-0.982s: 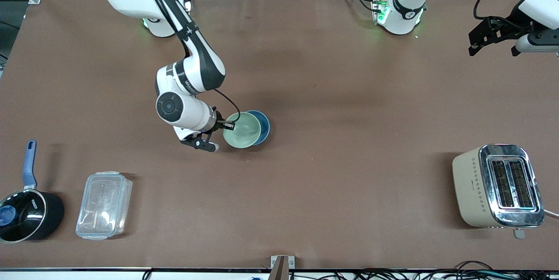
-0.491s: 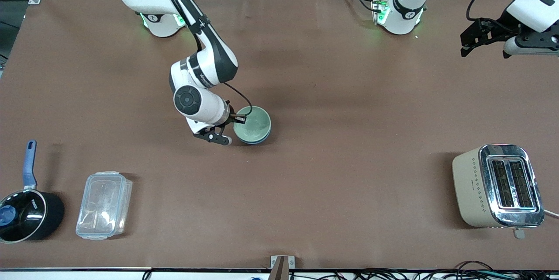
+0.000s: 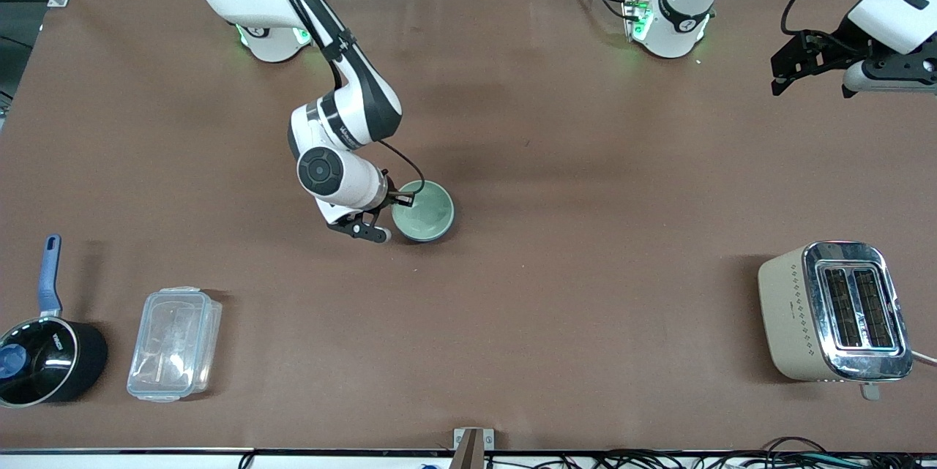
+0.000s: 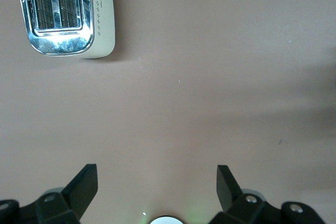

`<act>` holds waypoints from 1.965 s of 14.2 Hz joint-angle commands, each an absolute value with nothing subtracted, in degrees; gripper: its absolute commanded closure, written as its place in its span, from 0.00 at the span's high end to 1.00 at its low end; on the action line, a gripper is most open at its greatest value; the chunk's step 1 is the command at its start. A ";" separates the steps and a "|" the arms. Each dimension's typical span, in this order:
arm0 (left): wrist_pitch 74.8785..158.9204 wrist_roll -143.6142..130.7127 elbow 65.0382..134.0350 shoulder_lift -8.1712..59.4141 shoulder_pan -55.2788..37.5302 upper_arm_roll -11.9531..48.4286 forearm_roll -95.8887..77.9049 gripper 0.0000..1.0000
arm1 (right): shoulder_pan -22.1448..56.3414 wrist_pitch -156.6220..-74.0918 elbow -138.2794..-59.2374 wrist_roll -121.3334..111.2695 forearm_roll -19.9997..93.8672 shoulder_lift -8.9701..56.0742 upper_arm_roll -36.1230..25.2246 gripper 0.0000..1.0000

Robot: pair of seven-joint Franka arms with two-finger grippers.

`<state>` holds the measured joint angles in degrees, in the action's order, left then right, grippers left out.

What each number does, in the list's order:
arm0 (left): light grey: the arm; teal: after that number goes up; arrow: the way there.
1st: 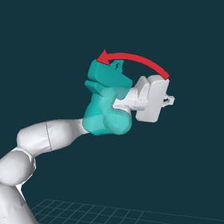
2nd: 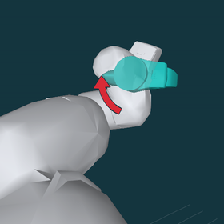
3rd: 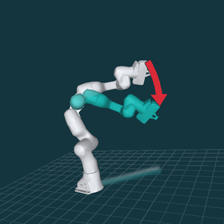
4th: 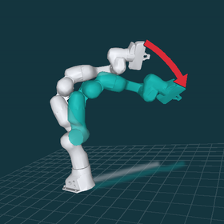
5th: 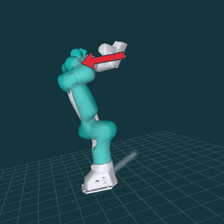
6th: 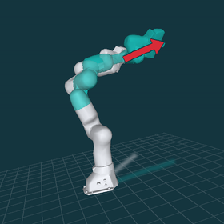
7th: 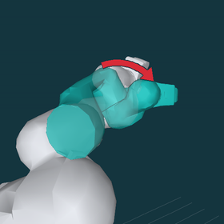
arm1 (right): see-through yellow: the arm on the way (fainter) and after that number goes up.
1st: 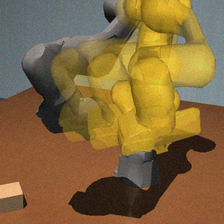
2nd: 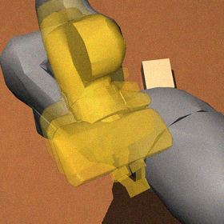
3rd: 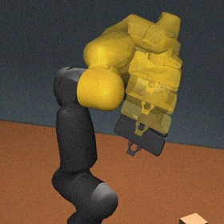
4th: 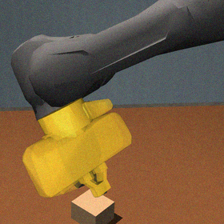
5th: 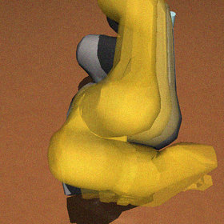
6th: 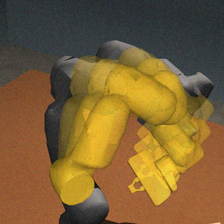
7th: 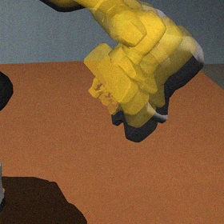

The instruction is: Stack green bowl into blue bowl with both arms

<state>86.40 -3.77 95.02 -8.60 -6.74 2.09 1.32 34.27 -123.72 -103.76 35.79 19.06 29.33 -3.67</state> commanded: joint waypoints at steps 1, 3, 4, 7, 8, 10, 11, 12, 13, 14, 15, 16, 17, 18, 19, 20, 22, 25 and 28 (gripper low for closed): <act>86.92 -4.04 95.27 -9.05 -6.42 2.11 0.18 1.00 | 34.28 -123.05 -103.36 35.77 19.86 29.53 -3.96 0.18; 86.92 -4.31 95.27 -8.96 -6.50 2.11 0.18 1.00 | 34.28 -123.13 -103.27 35.95 19.86 29.53 -3.96 0.28; 86.92 -4.31 95.27 -8.96 -6.59 2.11 0.18 1.00 | 34.28 -123.05 -103.27 36.03 19.86 29.53 -3.96 0.45; 86.92 -4.31 95.27 -8.88 -6.68 2.11 0.18 1.00 | 33.75 -122.00 -103.18 35.86 19.78 28.57 -4.13 0.98; 87.01 -4.31 95.27 -8.79 -6.68 2.11 0.18 1.00 | 33.40 -120.08 -102.92 35.60 19.43 27.52 -4.65 1.00; 87.10 -4.31 95.27 -8.61 -6.68 2.11 0.18 1.00 | 30.43 -117.87 -102.66 34.64 18.55 23.75 -5.36 1.00; 87.19 -4.31 95.27 -8.09 -6.68 2.11 0.18 1.00 | 28.15 -117.60 -102.66 32.45 18.20 21.64 -5.45 1.00; 87.45 -4.39 95.27 -7.82 -6.68 2.11 0.18 1.00 | 25.78 -116.90 -102.66 30.26 17.76 19.71 -5.45 1.00; 87.89 -4.39 95.27 -7.74 -6.68 2.11 0.18 1.00 | 22.88 -115.33 -102.66 28.41 16.62 17.60 -5.54 1.00; 87.89 -4.39 95.27 -7.39 -6.68 2.11 0.18 1.00 | 20.15 -113.92 -102.66 27.26 14.78 15.66 -5.54 1.00; 87.89 -4.39 95.27 -7.47 -6.77 2.11 0.18 1.00 | 17.78 -112.78 -102.48 26.46 11.63 13.73 -5.54 1.00; 87.89 -4.39 95.27 -7.56 -6.68 2.11 0.18 1.00 | 16.01 -111.63 -102.22 26.11 8.47 12.41 -5.45 1.00; 87.89 -4.39 95.19 -7.65 -6.51 2.11 0.18 1.00 | 14.34 -110.32 -101.69 26.02 5.57 11.35 -5.45 1.00; 87.89 -4.31 94.66 -7.65 -6.42 2.11 0.18 1.00 | 13.02 -109.61 -101.34 25.93 3.97 10.47 -5.45 1.00; 87.80 -4.31 94.48 -7.56 -6.50 2.11 0.18 1.00 | 11.70 -109.51 -101.34 25.14 2.65 9.33 -5.45 1.00; 87.80 -4.31 94.48 -7.65 -6.42 2.11 0.18 1.00 | 10.21 -109.42 -101.34 23.05 1.94 8.36 -5.54 1.00; 87.80 -4.31 94.31 -7.65 -6.42 2.11 0.18 1.00 | 6.87 -108.55 -101.51 18.48 1.58 6.16 -5.54 1.00; 87.80 -4.30 93.34 -7.38 -6.42 2.02 0.18 1.00 | 3.53 -104.87 -101.78 13.81 1.23 2.30 -5.54 1.00; 87.80 -3.34 92.73 -7.03 -6.24 1.85 0.35 1.00 | 2.20 -101.78 -103.18 13.01 -1.23 -2.01 -5.45 1.00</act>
<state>87.81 -4.11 93.80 -7.23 -6.67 2.00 1.31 3.40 -102.77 -100.38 13.64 0.70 2.24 -6.65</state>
